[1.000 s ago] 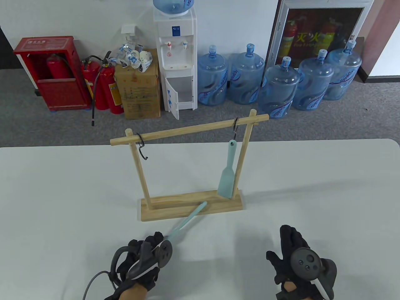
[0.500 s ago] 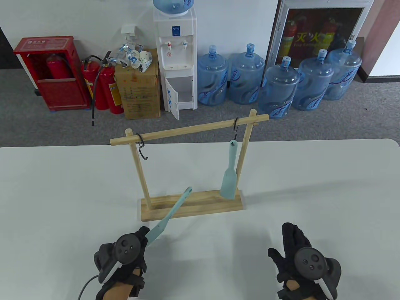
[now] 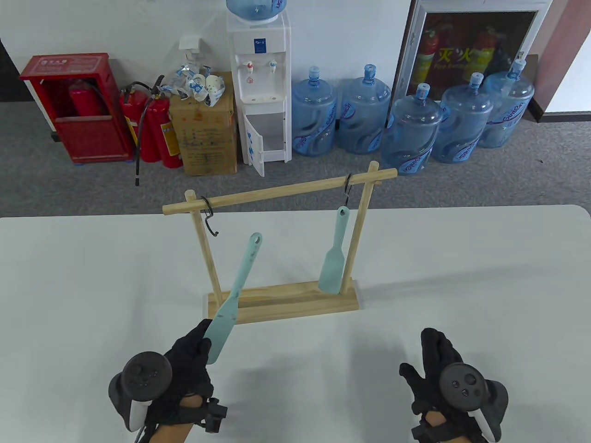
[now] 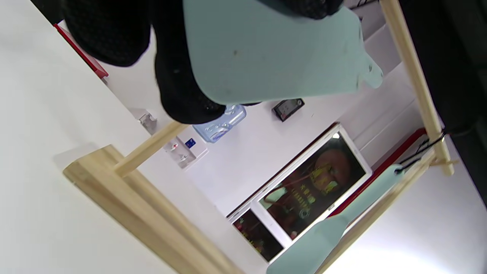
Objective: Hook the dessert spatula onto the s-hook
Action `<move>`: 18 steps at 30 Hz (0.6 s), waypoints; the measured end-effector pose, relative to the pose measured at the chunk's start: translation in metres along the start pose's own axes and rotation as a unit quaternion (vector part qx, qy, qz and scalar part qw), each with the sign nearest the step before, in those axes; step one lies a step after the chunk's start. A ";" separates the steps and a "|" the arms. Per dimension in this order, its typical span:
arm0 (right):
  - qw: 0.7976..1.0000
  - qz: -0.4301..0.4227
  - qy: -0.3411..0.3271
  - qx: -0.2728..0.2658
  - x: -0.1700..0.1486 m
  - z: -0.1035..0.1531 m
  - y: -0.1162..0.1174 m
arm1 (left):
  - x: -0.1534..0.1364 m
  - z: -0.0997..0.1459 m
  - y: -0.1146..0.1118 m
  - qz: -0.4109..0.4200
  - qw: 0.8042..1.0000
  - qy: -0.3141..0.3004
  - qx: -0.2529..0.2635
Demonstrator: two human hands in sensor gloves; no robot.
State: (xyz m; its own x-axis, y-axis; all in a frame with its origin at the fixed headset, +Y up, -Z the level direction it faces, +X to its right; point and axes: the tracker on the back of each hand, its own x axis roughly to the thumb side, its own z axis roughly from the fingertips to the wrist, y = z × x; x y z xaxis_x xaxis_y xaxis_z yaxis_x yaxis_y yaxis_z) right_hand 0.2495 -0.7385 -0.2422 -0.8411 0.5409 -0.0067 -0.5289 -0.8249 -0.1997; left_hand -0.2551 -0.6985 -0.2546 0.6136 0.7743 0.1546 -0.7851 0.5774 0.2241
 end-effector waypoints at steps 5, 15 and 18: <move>1.000 -0.005 0.006 -0.001 -0.003 -0.001 -0.001 | -0.007 0.002 0.016 0.053 0.998 0.013 0.017; 1.000 -0.006 0.012 0.003 -0.003 -0.001 -0.001 | -0.033 0.005 0.020 0.115 0.992 0.051 0.015; 1.000 -0.005 0.012 0.006 -0.003 -0.001 -0.001 | -0.036 0.006 0.020 0.109 0.993 0.043 0.023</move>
State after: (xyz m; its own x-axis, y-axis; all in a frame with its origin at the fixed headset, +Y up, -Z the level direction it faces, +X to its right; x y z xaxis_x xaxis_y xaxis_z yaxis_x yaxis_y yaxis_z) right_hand 0.2525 -0.7394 -0.2435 -0.8328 0.5528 -0.0284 -0.5386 -0.8212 -0.1886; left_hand -0.2923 -0.7168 -0.2499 0.4192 0.8997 0.1218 -0.8924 0.3836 0.2376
